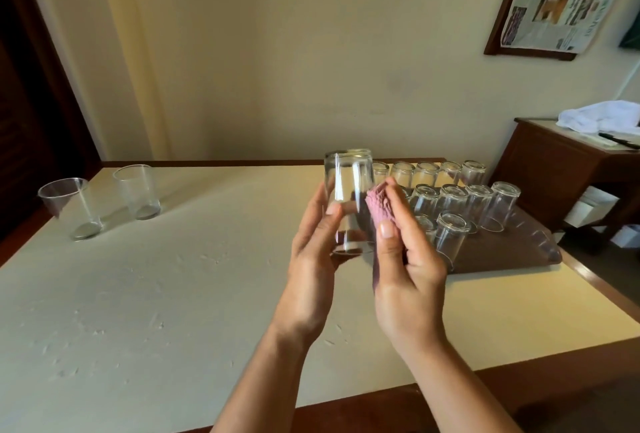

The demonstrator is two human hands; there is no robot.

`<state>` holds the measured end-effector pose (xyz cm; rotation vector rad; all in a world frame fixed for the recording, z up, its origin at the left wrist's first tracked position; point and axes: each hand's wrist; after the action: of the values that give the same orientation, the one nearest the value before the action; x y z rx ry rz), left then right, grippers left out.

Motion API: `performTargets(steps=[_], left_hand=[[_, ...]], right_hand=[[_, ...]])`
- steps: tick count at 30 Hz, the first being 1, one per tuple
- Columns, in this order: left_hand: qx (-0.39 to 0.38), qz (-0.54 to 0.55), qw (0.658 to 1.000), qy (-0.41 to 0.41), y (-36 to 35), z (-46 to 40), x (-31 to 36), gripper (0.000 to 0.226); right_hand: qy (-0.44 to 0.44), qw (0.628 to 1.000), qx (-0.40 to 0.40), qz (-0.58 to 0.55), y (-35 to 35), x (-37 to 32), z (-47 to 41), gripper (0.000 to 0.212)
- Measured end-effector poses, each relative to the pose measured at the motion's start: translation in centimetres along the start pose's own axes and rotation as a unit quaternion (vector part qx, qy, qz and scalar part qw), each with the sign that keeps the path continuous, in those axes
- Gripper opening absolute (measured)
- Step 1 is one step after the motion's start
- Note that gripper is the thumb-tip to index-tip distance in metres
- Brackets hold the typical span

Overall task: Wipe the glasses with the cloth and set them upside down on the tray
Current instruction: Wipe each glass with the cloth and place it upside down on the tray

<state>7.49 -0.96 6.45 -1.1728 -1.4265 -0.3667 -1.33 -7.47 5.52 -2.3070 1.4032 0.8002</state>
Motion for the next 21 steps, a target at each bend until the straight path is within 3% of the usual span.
performTargets(steps=[2,5,8,13,18,21], left_hand=[[-0.028,-0.004,0.999,0.022,0.0,0.5,-0.3,0.056],[0.009,0.017,1.0,-0.002,-0.6,0.5,0.0,0.065],[0.028,0.009,0.999,-0.036,-0.5,0.0,0.3,0.062],[-0.024,-0.006,1.0,0.014,-0.1,0.8,-0.3,0.065],[0.01,-0.008,0.999,-0.053,-0.6,0.2,0.5,0.068],[0.002,-0.032,0.999,-0.041,-0.1,0.2,0.0,0.065]], right_hand=[[-0.008,1.0,0.004,-0.005,0.3,0.2,-1.7,0.04],[-0.003,1.0,0.005,0.014,0.2,0.0,-2.6,0.041],[0.013,1.0,-0.002,0.02,-0.4,0.0,-0.2,0.041],[0.014,0.999,0.03,0.005,0.0,0.2,-1.5,0.041],[0.028,0.999,0.002,0.021,-0.6,0.3,-0.7,0.043],[0.016,1.0,0.001,-0.006,-0.7,0.7,0.7,0.043]])
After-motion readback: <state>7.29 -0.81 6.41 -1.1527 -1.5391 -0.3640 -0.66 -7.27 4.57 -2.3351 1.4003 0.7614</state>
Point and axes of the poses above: each hand's wrist, its own z-axis away from the middle knuckle, its own y-axis out of the back of the hand, x = y × z, and after that the axes turned 4 degrees about y, right-handed
